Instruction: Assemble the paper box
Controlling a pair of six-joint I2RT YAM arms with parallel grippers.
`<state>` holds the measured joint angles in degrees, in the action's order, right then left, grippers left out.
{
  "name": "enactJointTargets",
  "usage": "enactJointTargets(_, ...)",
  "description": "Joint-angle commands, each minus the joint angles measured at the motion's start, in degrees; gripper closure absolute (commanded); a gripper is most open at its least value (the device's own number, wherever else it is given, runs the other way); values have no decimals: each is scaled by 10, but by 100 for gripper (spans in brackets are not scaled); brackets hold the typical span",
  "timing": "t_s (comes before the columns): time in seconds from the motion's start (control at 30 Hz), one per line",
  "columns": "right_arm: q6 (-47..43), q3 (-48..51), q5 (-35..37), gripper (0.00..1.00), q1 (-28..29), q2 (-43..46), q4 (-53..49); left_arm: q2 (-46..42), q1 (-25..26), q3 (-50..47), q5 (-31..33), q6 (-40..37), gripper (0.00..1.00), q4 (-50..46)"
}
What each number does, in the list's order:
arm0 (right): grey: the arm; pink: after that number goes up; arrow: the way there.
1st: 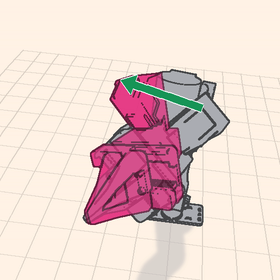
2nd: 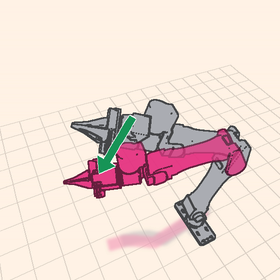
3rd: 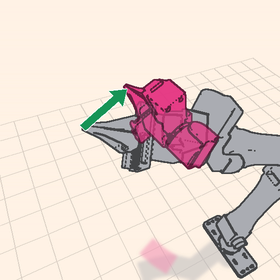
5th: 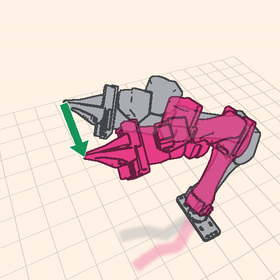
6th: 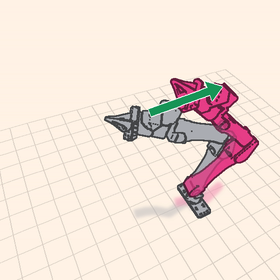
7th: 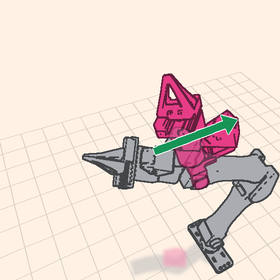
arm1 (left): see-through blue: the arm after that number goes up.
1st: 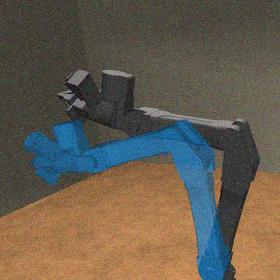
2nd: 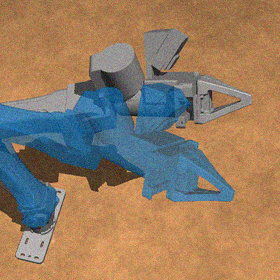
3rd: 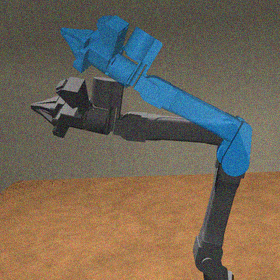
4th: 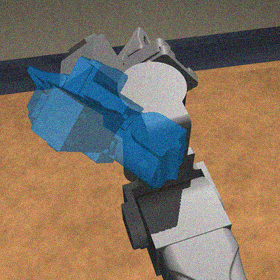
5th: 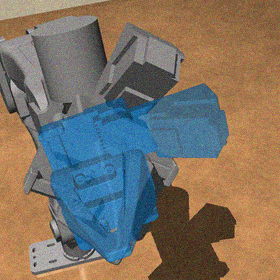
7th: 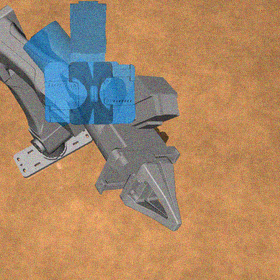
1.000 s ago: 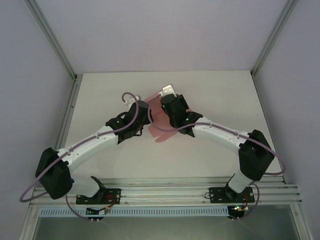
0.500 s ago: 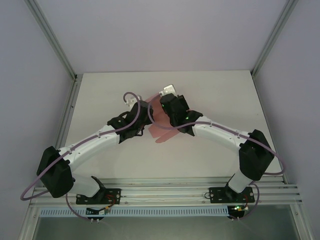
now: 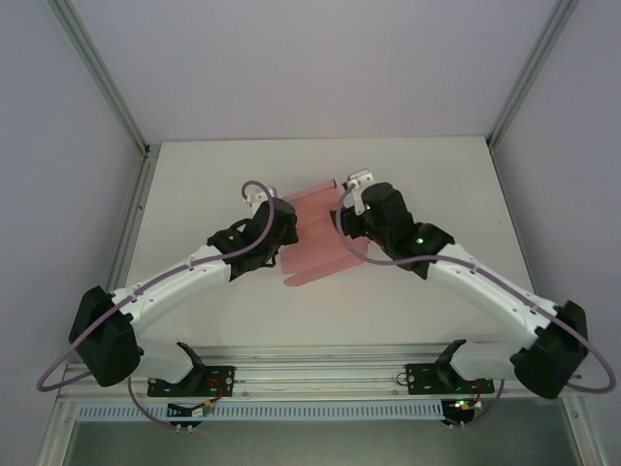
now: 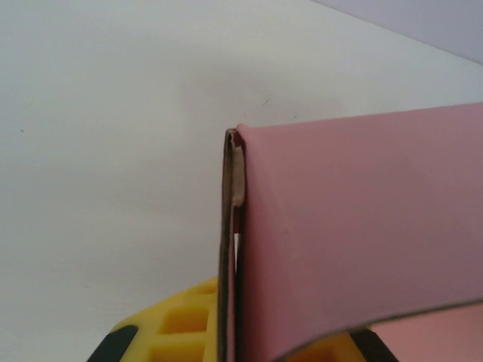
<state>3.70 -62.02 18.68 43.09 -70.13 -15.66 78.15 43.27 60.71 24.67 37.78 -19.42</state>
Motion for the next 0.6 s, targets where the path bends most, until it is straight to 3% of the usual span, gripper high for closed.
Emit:
enactJointTargets(0.0,-1,34,-106,19,-4,54,32,-22,-2,-9,24,-29,100,1)
enactJointTargets(0.07,3,52,-115,0,-4,89,50,-27,-3,-10,32,-46,100,2)
enactJointTargets(0.23,36,97,-75,0,-5,166,88,-34,-10,-18,32,-112,100,20)
enactJointTargets(0.43,87,125,-1,0,-15,215,72,-26,-36,4,-28,-191,100,-7)
enactJointTargets(0.57,99,125,16,0,-27,232,37,-3,-59,27,-136,-355,100,-26)
